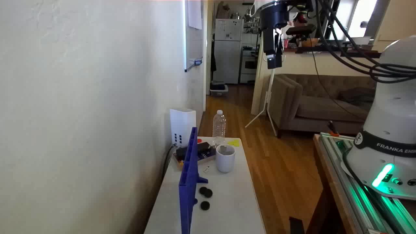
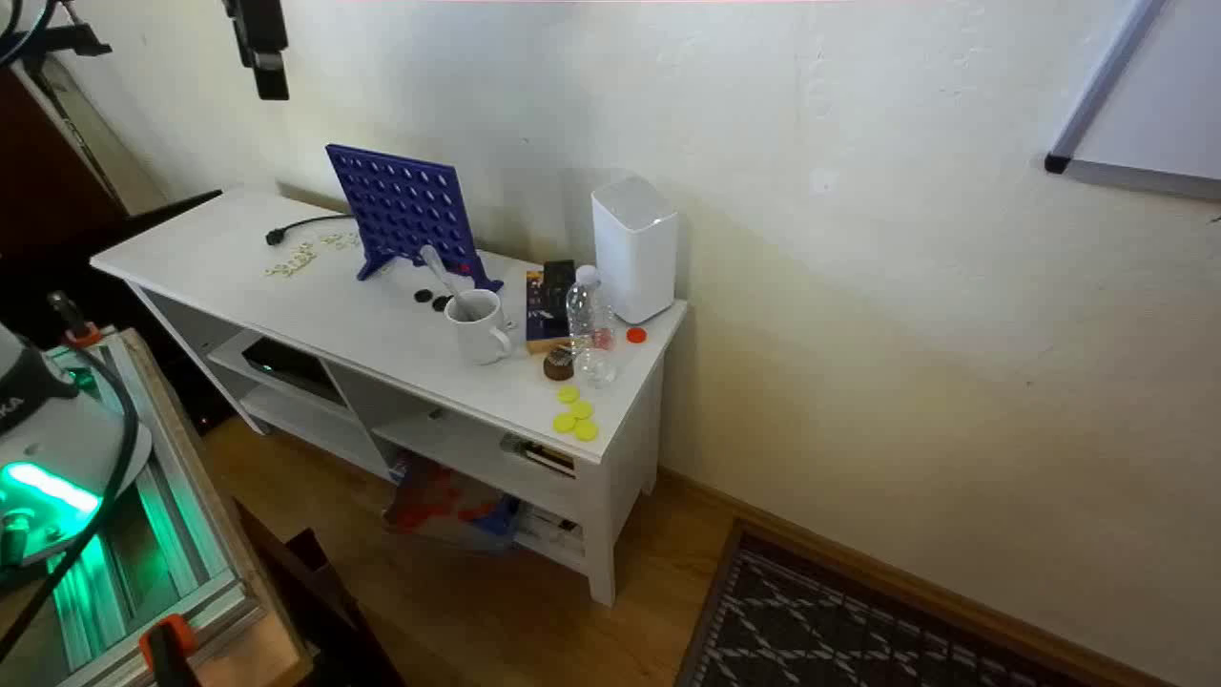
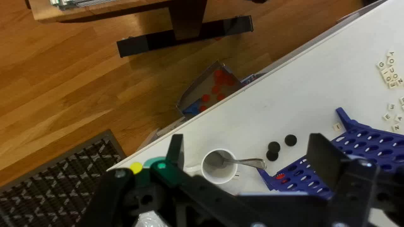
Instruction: Move the clear bottle to the back left side of the counter.
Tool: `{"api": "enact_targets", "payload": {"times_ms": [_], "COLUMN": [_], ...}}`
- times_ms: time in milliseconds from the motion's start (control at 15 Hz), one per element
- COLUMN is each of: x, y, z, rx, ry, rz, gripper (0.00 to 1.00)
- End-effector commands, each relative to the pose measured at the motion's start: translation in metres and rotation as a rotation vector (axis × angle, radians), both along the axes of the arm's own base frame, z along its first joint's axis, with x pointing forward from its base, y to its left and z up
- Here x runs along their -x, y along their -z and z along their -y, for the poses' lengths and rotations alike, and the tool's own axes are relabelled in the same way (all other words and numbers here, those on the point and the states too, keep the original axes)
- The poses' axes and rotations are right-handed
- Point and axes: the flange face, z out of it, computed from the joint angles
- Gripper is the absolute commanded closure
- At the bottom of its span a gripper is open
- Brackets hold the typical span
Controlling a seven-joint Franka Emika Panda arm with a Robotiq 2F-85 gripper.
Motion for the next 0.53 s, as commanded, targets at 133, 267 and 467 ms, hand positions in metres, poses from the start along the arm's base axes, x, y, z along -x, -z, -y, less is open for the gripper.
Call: {"api": "enact_targets", "payload": {"times_ms": [133, 267, 467], "x": [0.000, -0.006, -0.036], "y": [0.000, 0.002, 0.022], "z": [0.000, 0.004, 0.028], "rx": [0.000, 0.008, 0.042], "ry": [0.000, 0.041, 0.144], "rz": [-0.001, 0.027, 0.140], "gripper": [0.00, 0.00, 0.00]}}
